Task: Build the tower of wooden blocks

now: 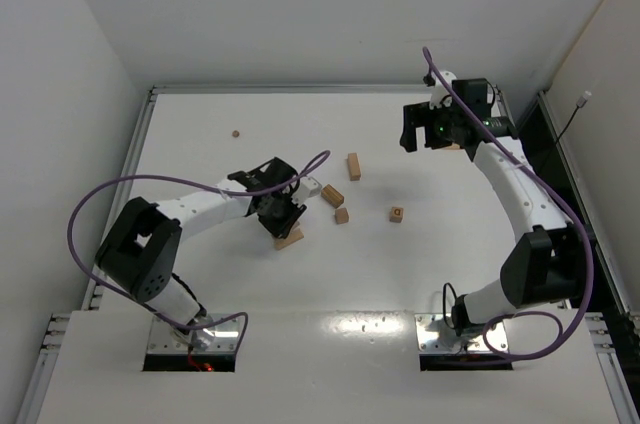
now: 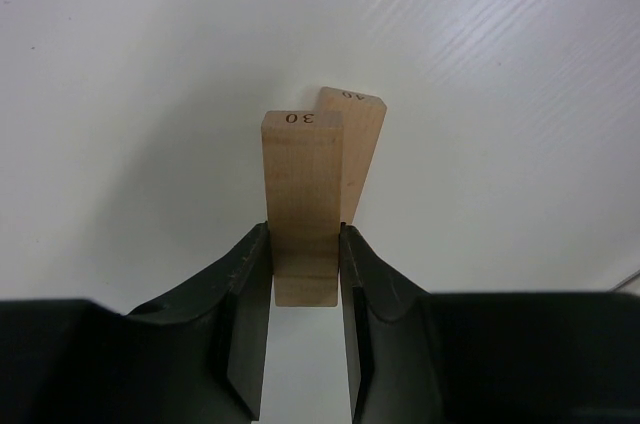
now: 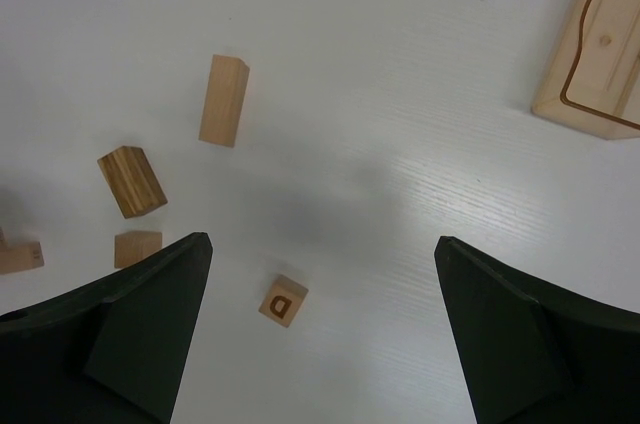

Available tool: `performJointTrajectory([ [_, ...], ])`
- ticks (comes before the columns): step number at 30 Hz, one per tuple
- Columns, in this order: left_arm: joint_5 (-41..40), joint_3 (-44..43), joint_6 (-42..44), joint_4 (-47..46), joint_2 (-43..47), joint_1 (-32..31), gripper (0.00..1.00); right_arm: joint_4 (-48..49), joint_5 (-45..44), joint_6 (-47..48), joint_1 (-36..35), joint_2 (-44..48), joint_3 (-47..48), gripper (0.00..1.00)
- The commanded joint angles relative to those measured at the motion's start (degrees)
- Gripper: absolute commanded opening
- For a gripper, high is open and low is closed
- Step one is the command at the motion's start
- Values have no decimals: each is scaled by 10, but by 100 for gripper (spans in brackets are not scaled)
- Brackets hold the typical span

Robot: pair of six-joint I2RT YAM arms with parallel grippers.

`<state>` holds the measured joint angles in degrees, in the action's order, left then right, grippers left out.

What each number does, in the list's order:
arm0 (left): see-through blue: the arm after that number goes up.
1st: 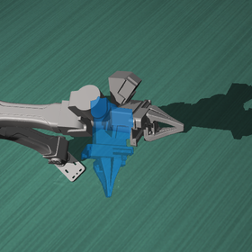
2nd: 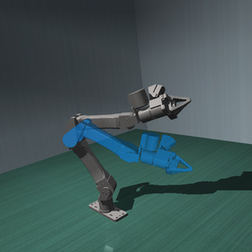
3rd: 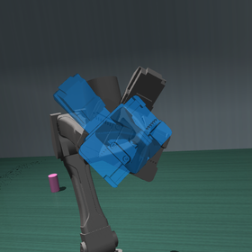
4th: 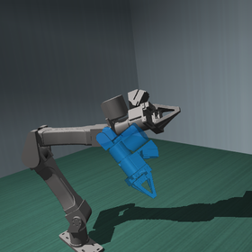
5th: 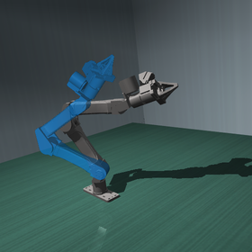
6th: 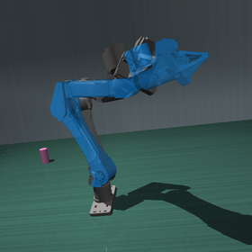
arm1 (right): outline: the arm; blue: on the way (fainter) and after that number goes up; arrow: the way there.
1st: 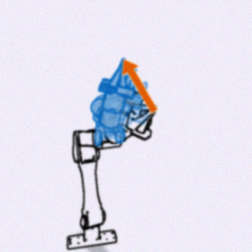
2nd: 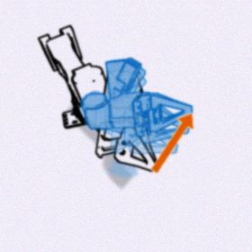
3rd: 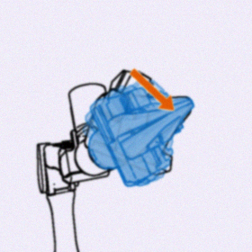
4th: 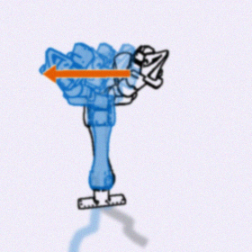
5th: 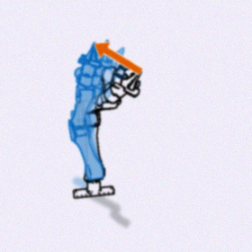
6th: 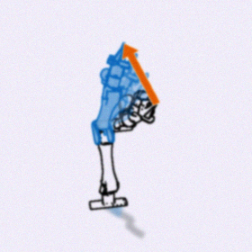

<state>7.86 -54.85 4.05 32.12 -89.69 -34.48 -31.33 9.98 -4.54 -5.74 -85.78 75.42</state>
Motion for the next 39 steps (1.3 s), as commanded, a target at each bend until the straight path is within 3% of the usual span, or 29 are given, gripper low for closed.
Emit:
performJointTrajectory([
  [1, 17, 7, 30, -2, 0, -5, 0, 27, 15, -5, 2, 16, -2, 92],
  [31, 55, -3, 58, -2, -48, -5, 0, 32, 21, -5, 18, -5, -2, 92],
  [34, 60, -3, 58, -2, -48, -5, 11, 32, 21, -5, 18, -5, -2, 92],
  [39, 60, -9, 58, 3, -53, -5, 39, 27, 26, -5, 18, -11, -2, 92],
])
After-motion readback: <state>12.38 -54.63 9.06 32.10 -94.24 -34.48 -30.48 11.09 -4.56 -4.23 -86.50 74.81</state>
